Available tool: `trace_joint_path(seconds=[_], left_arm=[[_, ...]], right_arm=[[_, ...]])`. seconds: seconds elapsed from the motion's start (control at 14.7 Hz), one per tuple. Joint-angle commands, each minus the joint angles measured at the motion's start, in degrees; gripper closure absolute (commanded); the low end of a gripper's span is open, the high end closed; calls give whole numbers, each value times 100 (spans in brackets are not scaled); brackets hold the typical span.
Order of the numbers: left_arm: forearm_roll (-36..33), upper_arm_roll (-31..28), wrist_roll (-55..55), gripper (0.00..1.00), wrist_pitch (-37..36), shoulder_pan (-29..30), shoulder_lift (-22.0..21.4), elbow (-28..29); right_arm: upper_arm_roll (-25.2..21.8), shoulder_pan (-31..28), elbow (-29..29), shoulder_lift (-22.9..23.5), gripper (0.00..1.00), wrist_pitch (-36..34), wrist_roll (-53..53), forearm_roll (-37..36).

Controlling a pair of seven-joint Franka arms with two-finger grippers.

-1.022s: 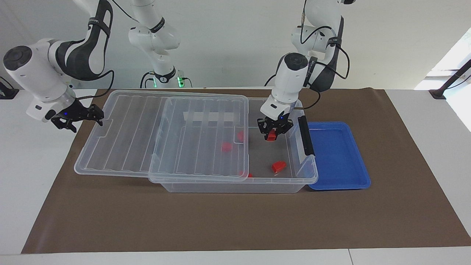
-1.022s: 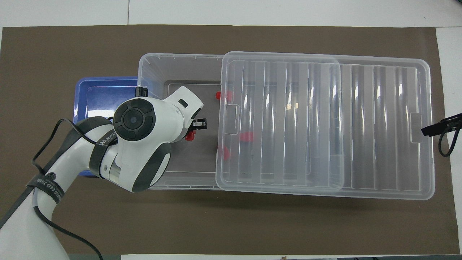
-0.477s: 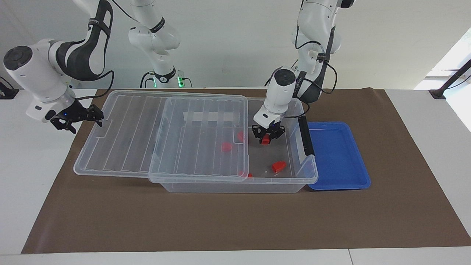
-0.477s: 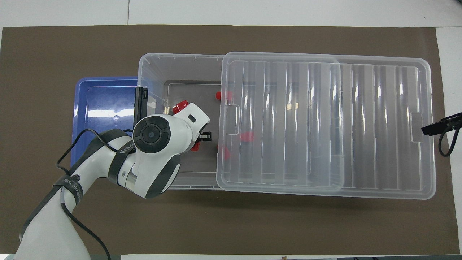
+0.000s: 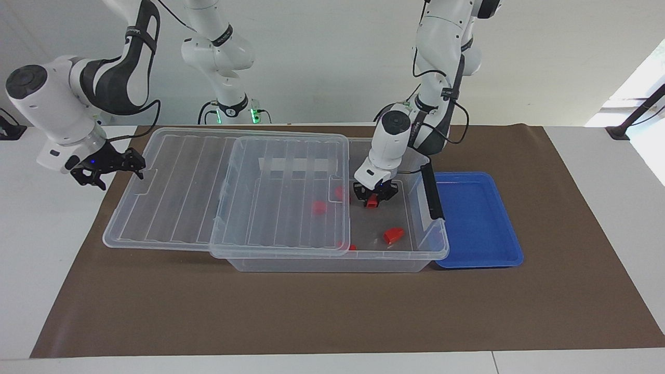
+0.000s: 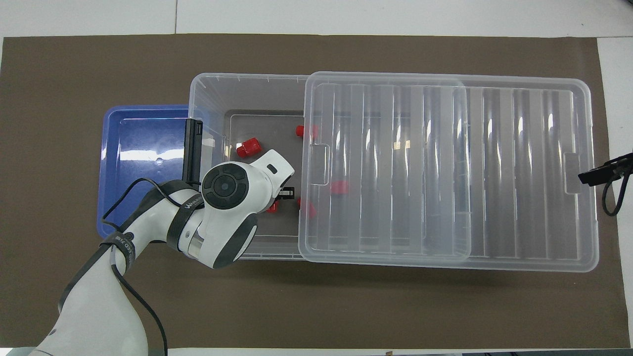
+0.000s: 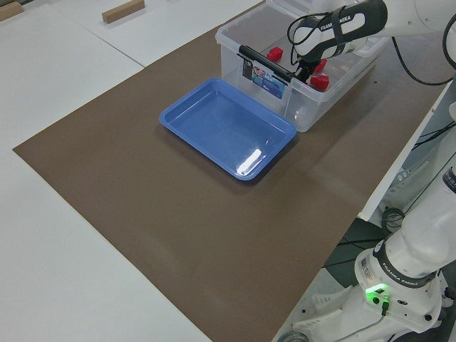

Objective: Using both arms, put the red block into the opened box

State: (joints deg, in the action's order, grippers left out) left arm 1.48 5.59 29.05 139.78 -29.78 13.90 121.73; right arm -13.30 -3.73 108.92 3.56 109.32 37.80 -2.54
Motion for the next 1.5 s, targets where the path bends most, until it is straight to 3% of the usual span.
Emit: trace_joint_path(seconds=[0.0,0.2,0.27,0.34,0.41,0.75,1.23,1.43], left_arm=[[54,-110,39,100,-363,-81,-62,18],[54,-110,292,100,-452,-45,-115,9],[54,-110,381,73,-452,-37,-115,0],[54,-110,486,31,-426,-37,-115,-9],[45,-110,496,2,-408,-37,-133,-9],[54,-119,496,0,-635,86,-711,-228],[54,-137,260,0,-1892,797,-1828,-659],[54,-145,-591,0,-2506,1271,-2022,-851]], right_arm=[[-15,-14,94,-22,0,186,228,-167],[-15,-14,94,-22,0,194,315,-167],[-15,-14,86,-22,0,212,394,-167],[-15,-14,86,-22,0,221,404,-167],[-15,-14,86,-22,0,221,404,-167],[-15,-14,94,-22,0,221,404,-167],[82,12,-379,-22,0,-480,52,-123],[117,21,-626,-39,0,-763,43,-97]])
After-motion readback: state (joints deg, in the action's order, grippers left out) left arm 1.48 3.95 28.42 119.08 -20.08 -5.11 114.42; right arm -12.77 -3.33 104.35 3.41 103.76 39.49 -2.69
